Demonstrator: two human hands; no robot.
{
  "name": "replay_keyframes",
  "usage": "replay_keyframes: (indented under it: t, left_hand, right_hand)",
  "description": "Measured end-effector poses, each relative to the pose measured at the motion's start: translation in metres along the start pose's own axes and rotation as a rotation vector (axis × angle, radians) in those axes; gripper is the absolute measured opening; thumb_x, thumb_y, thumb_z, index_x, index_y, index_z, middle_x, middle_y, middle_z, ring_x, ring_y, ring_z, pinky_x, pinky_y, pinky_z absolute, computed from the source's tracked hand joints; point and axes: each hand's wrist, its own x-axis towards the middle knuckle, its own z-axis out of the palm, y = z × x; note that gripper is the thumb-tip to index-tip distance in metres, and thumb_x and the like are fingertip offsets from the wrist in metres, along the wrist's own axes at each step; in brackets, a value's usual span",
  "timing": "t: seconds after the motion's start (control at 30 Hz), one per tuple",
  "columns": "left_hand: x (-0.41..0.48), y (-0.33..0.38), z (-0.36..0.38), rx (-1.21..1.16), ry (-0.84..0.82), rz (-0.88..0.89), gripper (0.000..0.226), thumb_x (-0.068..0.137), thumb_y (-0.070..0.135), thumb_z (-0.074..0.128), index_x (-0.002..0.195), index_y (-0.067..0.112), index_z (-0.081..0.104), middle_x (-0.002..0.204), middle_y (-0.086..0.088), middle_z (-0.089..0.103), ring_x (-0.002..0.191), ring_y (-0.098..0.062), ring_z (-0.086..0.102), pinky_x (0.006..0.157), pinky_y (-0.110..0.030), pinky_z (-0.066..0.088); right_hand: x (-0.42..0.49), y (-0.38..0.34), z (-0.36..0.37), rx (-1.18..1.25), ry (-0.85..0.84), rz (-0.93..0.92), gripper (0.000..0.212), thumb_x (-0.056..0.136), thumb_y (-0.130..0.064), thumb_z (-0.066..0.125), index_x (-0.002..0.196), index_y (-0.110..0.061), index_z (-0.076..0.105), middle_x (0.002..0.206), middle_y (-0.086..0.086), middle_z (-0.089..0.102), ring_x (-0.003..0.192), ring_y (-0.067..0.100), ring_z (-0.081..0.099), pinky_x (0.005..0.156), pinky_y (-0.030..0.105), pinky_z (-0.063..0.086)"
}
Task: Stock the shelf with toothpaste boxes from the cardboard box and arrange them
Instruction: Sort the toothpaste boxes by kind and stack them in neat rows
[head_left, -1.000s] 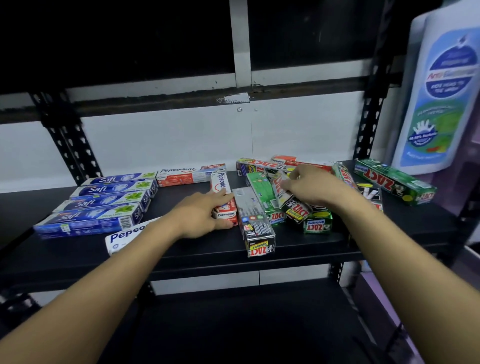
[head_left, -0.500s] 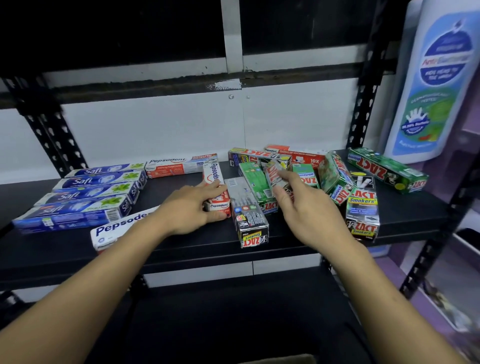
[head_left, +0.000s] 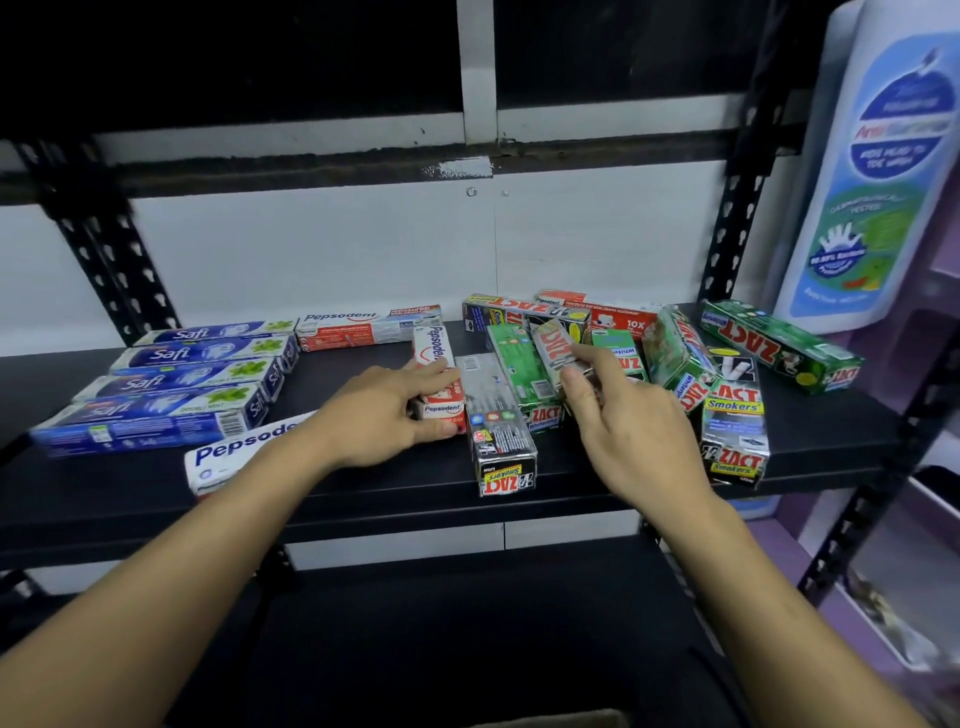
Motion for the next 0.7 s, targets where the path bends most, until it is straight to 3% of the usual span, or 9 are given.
replay_keyframes:
  t: [0.1,0.17,0.23,0.3,0.4,0.57,0.7]
  left_hand:
    - [0.0,-0.001,-0.002,-0.008,-0.016,-0.002,0.071,0.083,0.045,0.075,0.146,0.039,0.043,0.155,0.016,0.032,0.147,-0.003,0.02,0.121,-0.03,0.02]
    - [0.001,-0.002,-0.003,-0.015,-0.022,-0.011,0.073,0.081,0.045,0.076,0.146,0.039,0.043,0.155,0.015,0.033,0.147,-0.004,0.021,0.121,-0.029,0.02]
    - [0.002,-0.004,-0.005,-0.02,-0.022,-0.02,0.074,0.08,0.045,0.077,0.146,0.039,0.044,0.155,0.014,0.035,0.147,-0.005,0.023,0.121,-0.03,0.02]
    - [0.002,-0.005,-0.006,-0.016,-0.017,-0.023,0.074,0.08,0.046,0.077,0.146,0.039,0.044,0.155,0.012,0.037,0.146,-0.006,0.025,0.121,-0.03,0.021]
    - [-0.001,-0.004,-0.004,0.024,0.011,-0.007,0.075,0.081,0.047,0.075,0.147,0.037,0.042,0.156,0.01,0.036,0.146,-0.009,0.028,0.12,-0.028,0.022]
    - [-0.016,-0.004,-0.012,0.106,0.074,-0.023,0.083,0.078,0.052,0.076,0.15,0.035,0.038,0.159,0.01,0.03,0.146,-0.014,0.028,0.119,-0.03,0.023]
    - [-0.034,-0.017,-0.029,0.196,0.102,-0.066,0.077,0.079,0.051,0.076,0.147,0.032,0.044,0.153,0.009,0.042,0.141,-0.014,0.038,0.113,-0.027,0.027]
  right_hand:
    - [0.0,0.0,0.002,0.008,0.007,0.027,0.041,0.102,-0.05,0.027,0.13,-0.027,0.046,0.051,-0.014,0.039,0.072,0.035,0.062,0.073,0.04,0.039]
    - [0.001,-0.001,0.003,-0.008,-0.002,0.056,0.041,0.103,-0.048,0.026,0.129,-0.024,0.047,0.053,-0.011,0.046,0.075,0.035,0.063,0.08,0.041,0.04]
    - [0.001,-0.003,0.005,-0.03,-0.021,0.087,0.039,0.104,-0.045,0.028,0.126,-0.022,0.049,0.073,-0.003,0.065,0.088,0.033,0.064,0.089,0.041,0.038]
    - [-0.002,-0.004,0.006,-0.034,-0.034,0.11,0.032,0.103,-0.04,0.035,0.118,-0.02,0.054,0.095,0.001,0.07,0.098,0.027,0.061,0.096,0.039,0.035]
    - [-0.006,-0.001,0.007,-0.026,-0.019,0.114,0.026,0.099,-0.036,0.042,0.107,-0.017,0.058,0.098,0.0,0.066,0.095,0.023,0.059,0.09,0.037,0.036]
    - [-0.003,-0.005,0.001,-0.032,-0.057,0.131,0.03,0.098,-0.035,0.045,0.112,-0.013,0.06,0.101,0.006,0.068,0.093,0.029,0.061,0.08,0.036,0.041]
    - [-0.006,-0.023,-0.002,-0.04,-0.073,0.06,0.04,0.097,-0.045,0.044,0.123,-0.017,0.056,0.12,0.005,0.066,0.112,0.03,0.058,0.096,0.046,0.043]
